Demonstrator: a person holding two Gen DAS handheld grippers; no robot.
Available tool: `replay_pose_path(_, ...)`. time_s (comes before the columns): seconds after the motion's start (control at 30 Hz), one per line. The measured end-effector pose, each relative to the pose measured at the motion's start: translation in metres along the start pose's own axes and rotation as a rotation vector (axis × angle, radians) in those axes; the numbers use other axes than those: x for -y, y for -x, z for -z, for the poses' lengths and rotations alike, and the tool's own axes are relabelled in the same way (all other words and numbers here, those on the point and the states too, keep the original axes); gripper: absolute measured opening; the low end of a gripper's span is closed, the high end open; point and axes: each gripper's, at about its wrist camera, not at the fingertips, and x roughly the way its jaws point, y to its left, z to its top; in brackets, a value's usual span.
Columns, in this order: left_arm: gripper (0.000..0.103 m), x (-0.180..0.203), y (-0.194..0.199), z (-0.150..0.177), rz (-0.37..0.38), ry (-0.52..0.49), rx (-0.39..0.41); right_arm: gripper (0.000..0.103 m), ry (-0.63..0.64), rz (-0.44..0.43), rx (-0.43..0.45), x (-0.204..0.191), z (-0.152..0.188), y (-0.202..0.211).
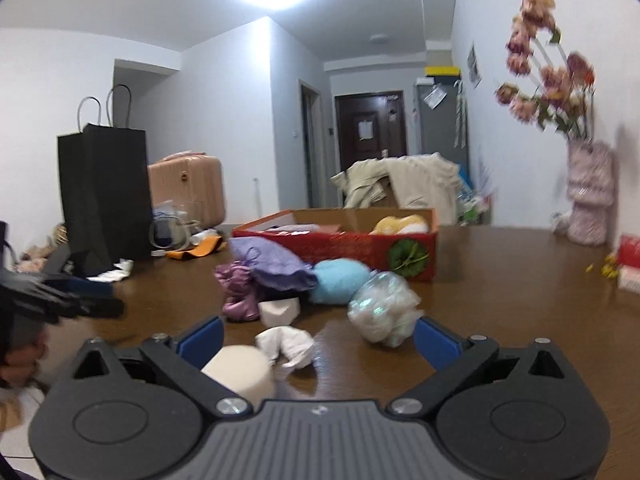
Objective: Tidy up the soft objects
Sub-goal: 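Move the left tool back over the remaining items on the table, then grasp the white round foam puck with the left gripper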
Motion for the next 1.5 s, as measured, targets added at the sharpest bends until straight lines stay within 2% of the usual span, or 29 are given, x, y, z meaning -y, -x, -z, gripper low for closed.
replay_pose_path(0.1, 0.103, 0.007, -0.008, 0.000, 0.023, -0.003, -0.023, 0.093, 0.002, -0.034, 0.000, -0.002, 0.004, -0.005)
replay_pose_path(0.23, 0.103, 0.024, -0.016, -0.001, 0.117, -0.037, -0.034, 0.081, -0.041, 0.006, -0.035, 0.004, 0.004, -0.018)
replay_pose_path(0.4, 0.103, 0.033, -0.026, 0.000, 0.152, -0.021, -0.060, 0.072, -0.075, 0.055, -0.073, 0.012, 0.006, -0.028)
replay_pose_path(0.53, 0.103, 0.049, -0.036, -0.007, 0.155, -0.059, -0.061, 0.062, -0.121, 0.058, -0.116, 0.018, 0.008, -0.040)
replay_pose_path(0.6, 0.103, 0.057, -0.044, -0.011, 0.170, -0.071, -0.080, 0.060, -0.129, 0.035, -0.121, 0.019, 0.006, -0.045)
replay_pose_path(0.7, 0.103, 0.074, -0.052, -0.011, 0.239, -0.103, -0.103, 0.059, -0.123, 0.037, -0.133, 0.019, 0.001, -0.054)
replay_pose_path(0.83, 0.102, 0.112, -0.067, -0.008, 0.218, -0.220, -0.146, 0.059, -0.122, 0.042, -0.124, 0.020, -0.008, -0.060)
replay_pose_path(0.9, 0.090, 0.117, -0.073, -0.006, 0.223, -0.250, -0.172, 0.059, -0.122, 0.041, -0.116, 0.020, -0.010, -0.059)
replay_pose_path(0.97, 0.057, 0.115, -0.078, -0.004, 0.214, -0.252, -0.205, 0.059, -0.119, 0.047, -0.118, 0.020, -0.010, -0.057)
replay_pose_path(1.03, 0.057, 0.106, -0.076, -0.003, 0.226, -0.217, -0.200, 0.059, -0.119, 0.051, -0.130, 0.020, -0.008, -0.057)
replay_pose_path(1.13, 0.057, 0.080, -0.054, -0.006, 0.225, -0.132, -0.120, 0.059, -0.113, 0.042, -0.151, 0.015, -0.006, -0.061)
replay_pose_path(1.23, 0.058, 0.049, -0.037, -0.013, 0.135, -0.030, -0.063, 0.059, -0.049, 0.012, -0.177, -0.001, -0.008, -0.072)
replay_pose_path(1.33, 0.058, 0.023, -0.027, -0.016, 0.043, 0.022, -0.033, 0.059, 0.021, 0.009, -0.216, -0.020, -0.010, -0.091)
replay_pose_path(1.47, 0.058, 0.000, -0.022, -0.016, 0.003, 0.068, -0.023, 0.059, 0.048, 0.032, -0.271, -0.030, -0.013, -0.116)
replay_pose_path(1.5, 0.058, -0.003, -0.021, -0.014, 0.000, 0.076, -0.021, 0.054, 0.055, 0.040, -0.290, -0.032, -0.012, -0.120)
